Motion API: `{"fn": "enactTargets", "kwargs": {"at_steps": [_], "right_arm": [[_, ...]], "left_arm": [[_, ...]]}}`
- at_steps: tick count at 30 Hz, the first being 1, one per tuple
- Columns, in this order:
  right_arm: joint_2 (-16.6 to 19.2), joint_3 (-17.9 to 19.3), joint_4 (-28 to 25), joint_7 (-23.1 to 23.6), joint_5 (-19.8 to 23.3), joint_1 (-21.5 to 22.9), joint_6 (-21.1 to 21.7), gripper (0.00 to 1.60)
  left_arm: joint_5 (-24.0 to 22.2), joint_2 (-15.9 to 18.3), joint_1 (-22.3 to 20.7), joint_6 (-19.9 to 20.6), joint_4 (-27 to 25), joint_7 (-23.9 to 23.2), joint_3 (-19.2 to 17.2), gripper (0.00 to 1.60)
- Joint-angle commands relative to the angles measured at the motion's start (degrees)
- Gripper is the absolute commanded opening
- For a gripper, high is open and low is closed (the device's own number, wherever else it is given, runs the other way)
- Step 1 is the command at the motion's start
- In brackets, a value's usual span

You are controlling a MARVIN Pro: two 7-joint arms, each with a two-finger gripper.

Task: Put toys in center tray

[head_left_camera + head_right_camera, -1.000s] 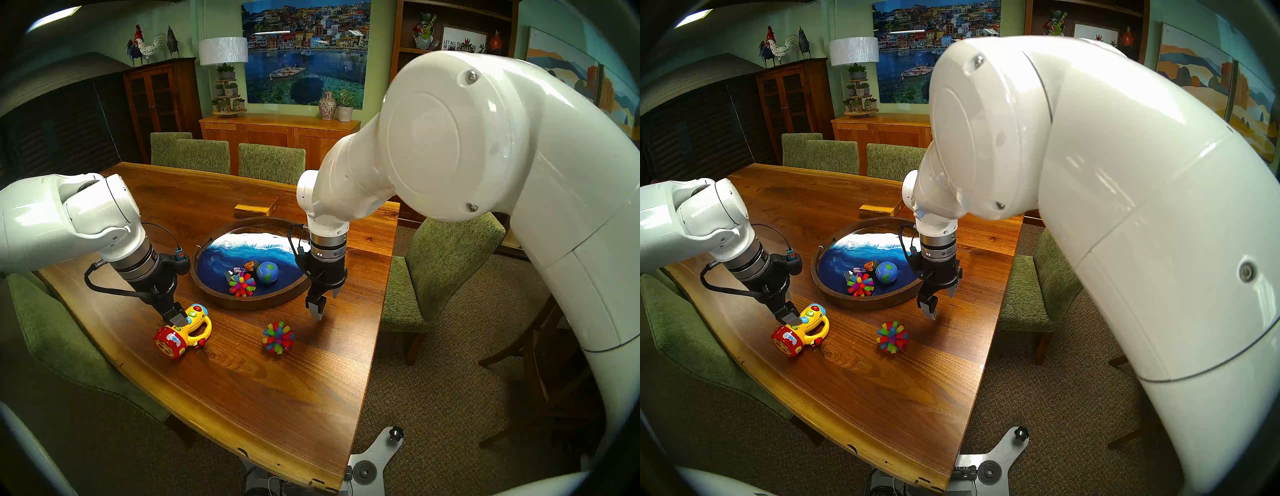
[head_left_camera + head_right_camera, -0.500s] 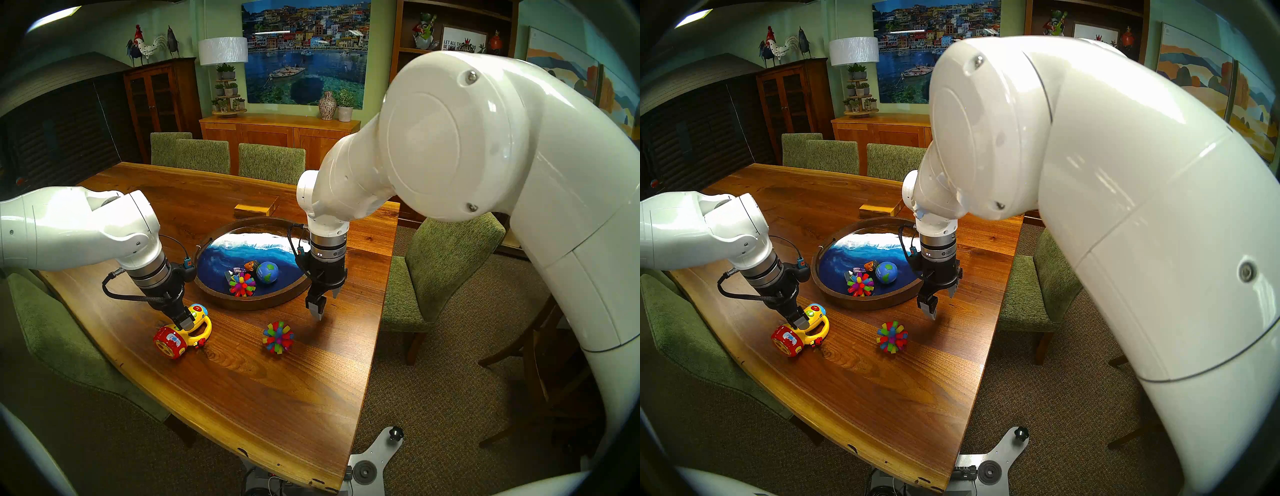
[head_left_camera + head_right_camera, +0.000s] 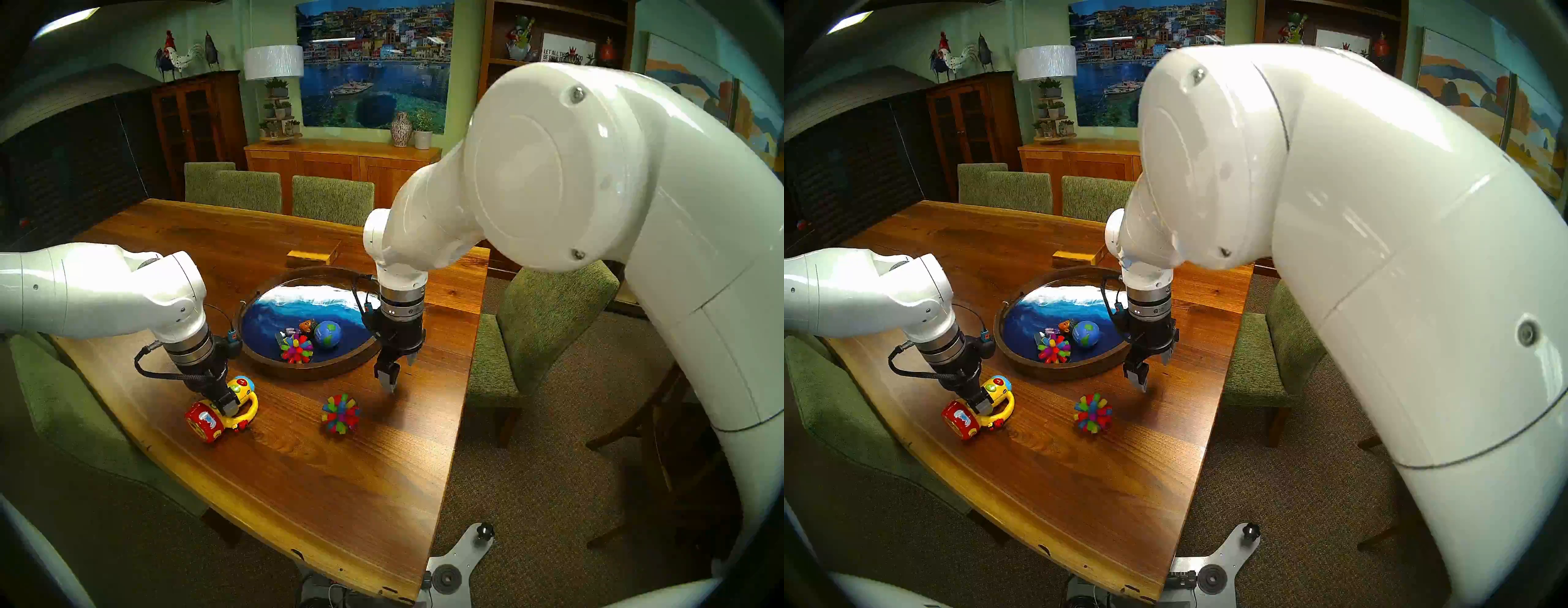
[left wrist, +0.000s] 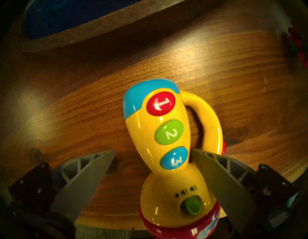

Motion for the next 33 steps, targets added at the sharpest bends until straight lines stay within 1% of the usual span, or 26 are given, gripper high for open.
{"fn": "enactTargets", "kwargs": {"at_steps": [1,3,4,5,6,7,8,9,12,18,19,21,22,24,25,26,28,30,31,33], "right_arm": [[0.12,0.02,0.66,0.02,0.06,1.52,-0.01,1.60],[0.12,0.02,0.66,0.02,0.06,1.52,-0.01,1.60],[0.12,0.02,0.66,0.02,0.06,1.52,-0.01,1.60],[0.12,0.02,0.66,0.02,0.06,1.52,-0.01,1.60],[0.12,0.02,0.66,0.02,0.06,1.52,-0.01,1.60],[0.12,0.02,0.66,0.02,0.06,1.52,-0.01,1.60],[0.12,0.02,0.66,0.02,0.06,1.52,-0.01,1.60],[0.12,0.03,0.66,0.02,0.06,1.52,-0.01,1.60],[0.12,0.02,0.66,0.02,0.05,1.51,-0.01,1.60],[0.12,0.01,0.71,0.03,0.04,1.45,0.00,1.60],[0.12,0.00,0.72,0.02,0.04,1.43,0.00,1.60],[0.12,-0.01,0.73,0.01,0.03,1.40,-0.01,1.60],[0.13,-0.01,0.74,0.01,0.03,1.38,-0.01,1.60],[0.13,-0.02,0.75,0.00,0.03,1.34,-0.02,1.60],[0.13,-0.02,0.75,-0.01,0.02,1.33,-0.02,1.60],[0.13,-0.02,0.75,-0.01,0.02,1.32,-0.02,1.60],[0.13,-0.02,0.76,-0.01,0.02,1.31,-0.02,1.60],[0.13,-0.02,0.76,-0.01,0.02,1.30,-0.02,1.60],[0.13,-0.02,0.77,-0.01,0.02,1.30,-0.02,1.60],[0.13,-0.02,0.78,-0.01,0.01,1.30,-0.01,1.60]], "left_arm": [[0.05,-0.91,-0.41,-0.48,0.70,-0.65,-0.73,1.27],[0.09,-0.95,-0.21,-0.63,0.73,-0.65,-0.67,0.96],[0.11,-0.97,-0.13,-0.69,0.76,-0.65,-0.65,0.75],[0.14,-0.98,-0.08,-0.73,0.77,-0.67,-0.61,0.70],[0.21,-1.01,-0.07,-0.76,0.79,-0.73,-0.58,0.53],[0.26,-1.01,-0.09,-0.76,0.78,-0.76,-0.54,0.42],[0.29,-1.01,-0.11,-0.79,0.77,-0.79,-0.50,0.07],[0.35,-0.97,-0.15,-0.85,0.73,-0.84,-0.46,0.00],[0.77,-0.15,-1.16,-0.75,-0.10,-1.08,-0.36,0.00],[2.43,2.29,-5.73,-0.04,-2.54,-2.46,-0.83,0.00],[2.74,2.79,-5.95,-0.04,-2.56,-2.89,-1.87,0.00],[2.94,3.30,-7.75,-0.04,-2.81,-3.53,-2.25,0.00],[3.33,3.75,-6.67,-0.04,-2.39,-3.57,-4.40,0.00],[3.64,3.98,-8.16,-0.04,-2.47,-4.12,-5.12,0.00],[3.69,3.84,-10.02,-0.04,-2.71,-4.68,-4.49,0.00],[4.15,3.64,-7.54,-0.04,-1.60,-4.61,-7.08,0.00],[4.38,3.30,-9.68,-0.04,-1.63,-5.43,-7.20,0.00],[4.60,2.33,-10.64,-0.04,-0.91,-6.36,-7.38,0.00],[4.71,1.75,-10.31,-0.04,-0.24,-6.89,-8.19,0.00],[4.67,0.37,-11.34,-0.04,0.83,-8.15,-8.01,0.00]]}}
